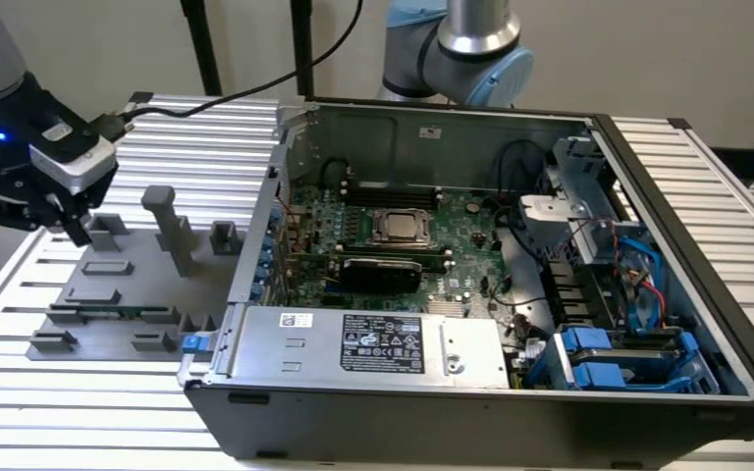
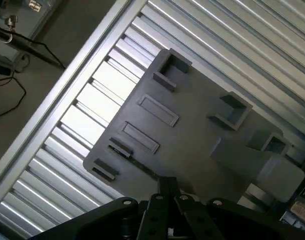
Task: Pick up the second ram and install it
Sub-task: 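Pick up the second ram and move it above second insertion slot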
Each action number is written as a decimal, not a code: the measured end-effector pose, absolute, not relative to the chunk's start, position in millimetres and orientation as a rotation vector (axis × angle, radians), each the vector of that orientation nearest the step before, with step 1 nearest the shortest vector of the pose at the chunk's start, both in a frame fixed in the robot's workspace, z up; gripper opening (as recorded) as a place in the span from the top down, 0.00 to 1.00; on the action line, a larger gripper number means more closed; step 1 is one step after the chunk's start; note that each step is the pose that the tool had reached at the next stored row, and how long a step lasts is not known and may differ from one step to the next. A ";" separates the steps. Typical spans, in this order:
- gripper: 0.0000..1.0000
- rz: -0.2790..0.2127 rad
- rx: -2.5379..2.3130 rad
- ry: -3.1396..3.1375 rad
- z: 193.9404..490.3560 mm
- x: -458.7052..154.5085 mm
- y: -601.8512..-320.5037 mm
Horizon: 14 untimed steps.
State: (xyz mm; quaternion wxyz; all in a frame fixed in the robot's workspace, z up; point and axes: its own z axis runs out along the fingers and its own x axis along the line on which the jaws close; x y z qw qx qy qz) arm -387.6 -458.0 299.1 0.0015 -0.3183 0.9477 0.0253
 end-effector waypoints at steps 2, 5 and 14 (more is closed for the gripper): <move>0.89 0.079 -1.053 2.956 297.2 -387.6 -458.0; 0.89 0.079 -1.134 2.928 294.5 -387.6 -458.0; 0.89 0.079 -1.372 2.829 286.1 -387.6 -458.0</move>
